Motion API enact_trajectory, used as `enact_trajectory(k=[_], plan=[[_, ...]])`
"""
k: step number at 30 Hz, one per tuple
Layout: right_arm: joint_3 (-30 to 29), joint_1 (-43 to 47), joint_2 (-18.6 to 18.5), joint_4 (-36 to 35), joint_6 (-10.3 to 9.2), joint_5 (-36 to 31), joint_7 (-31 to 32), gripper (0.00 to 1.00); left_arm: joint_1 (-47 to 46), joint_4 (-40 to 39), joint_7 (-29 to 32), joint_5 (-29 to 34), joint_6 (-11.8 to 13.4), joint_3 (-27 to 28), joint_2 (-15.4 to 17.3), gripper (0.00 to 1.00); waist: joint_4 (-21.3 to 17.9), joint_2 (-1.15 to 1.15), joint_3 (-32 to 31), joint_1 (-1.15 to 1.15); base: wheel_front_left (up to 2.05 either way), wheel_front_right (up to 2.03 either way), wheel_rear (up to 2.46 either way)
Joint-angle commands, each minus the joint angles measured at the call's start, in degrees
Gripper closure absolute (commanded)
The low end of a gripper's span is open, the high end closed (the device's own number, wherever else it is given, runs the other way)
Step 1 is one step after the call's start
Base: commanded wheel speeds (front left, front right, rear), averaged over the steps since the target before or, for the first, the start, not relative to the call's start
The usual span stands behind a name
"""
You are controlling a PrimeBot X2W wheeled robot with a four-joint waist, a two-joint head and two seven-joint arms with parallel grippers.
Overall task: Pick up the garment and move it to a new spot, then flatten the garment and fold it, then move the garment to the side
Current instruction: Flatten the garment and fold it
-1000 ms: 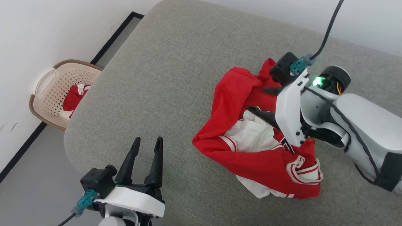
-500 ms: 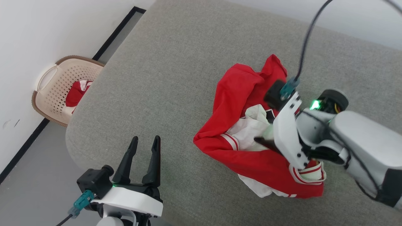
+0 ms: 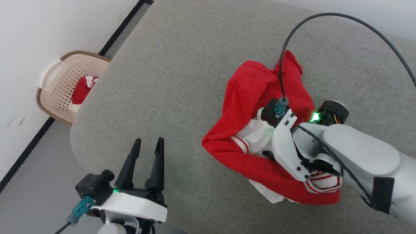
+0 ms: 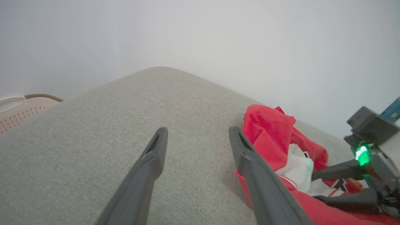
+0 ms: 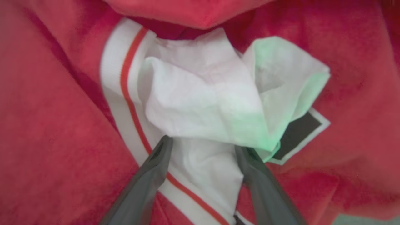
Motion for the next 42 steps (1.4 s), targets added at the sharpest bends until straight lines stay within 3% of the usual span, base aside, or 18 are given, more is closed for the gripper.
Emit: enact_trajectory(k=[1, 2, 4, 15, 24, 33, 42], plan=[[0.8, -0.2, 0.5, 1.1, -0.02, 0.5, -0.7, 0.00, -0.4, -0.3, -0.3, -0.1, -0.2, 0.2, 0.0, 0.00, 0.0, 0.00, 0.1, 0.00, 0.00, 0.00, 0.00], [1.3, -0.6, 0.6, 1.6, -0.02, 0.3, -1.2, 0.14, -0.3, -0.3, -0.3, -0.1, -0.2, 0.2, 0.0, 0.00, 0.0, 0.00, 0.1, 0.00, 0.00, 0.00, 0.00], [1.9, -1.1, 0.9, 2.4, -0.02, 0.0, -2.7, 1.00, -0.3, -0.3, -0.3, -0.2, -0.2, 0.2, 0.0, 0.00, 0.1, 0.00, 0.2, 0.00, 0.00, 0.00, 0.00], [3.0, -4.2, -1.3, 2.3, -0.02, 2.9, -6.7, 1.00, -0.2, 0.3, -0.3, 0.7, -0.2, 0.2, 0.0, 0.00, -0.3, 0.00, -1.0, 0.00, 0.00, 0.00, 0.00], [0.6, -5.2, -7.0, -0.3, -0.02, 4.7, -10.7, 1.00, -0.2, 1.7, -0.3, 2.1, -0.2, -0.6, 0.0, 0.00, -1.2, 0.00, -3.6, 0.00, 0.00, 0.00, 0.00], [-7.1, -2.0, -14.1, -3.3, -0.02, 4.7, -11.1, 1.00, 1.1, 1.4, -0.3, 3.1, -0.2, 0.6, 1.2, 0.00, -5.0, 0.00, -5.5, 0.00, 0.00, 0.00, 0.00], [-19.3, 9.3, -20.2, -1.0, -0.02, 5.7, -11.3, 1.00, 1.3, 1.5, -0.2, 3.3, -0.2, 0.2, 2.5, 0.00, -7.9, 0.00, -6.9, 0.00, 0.00, 0.00, 0.00]])
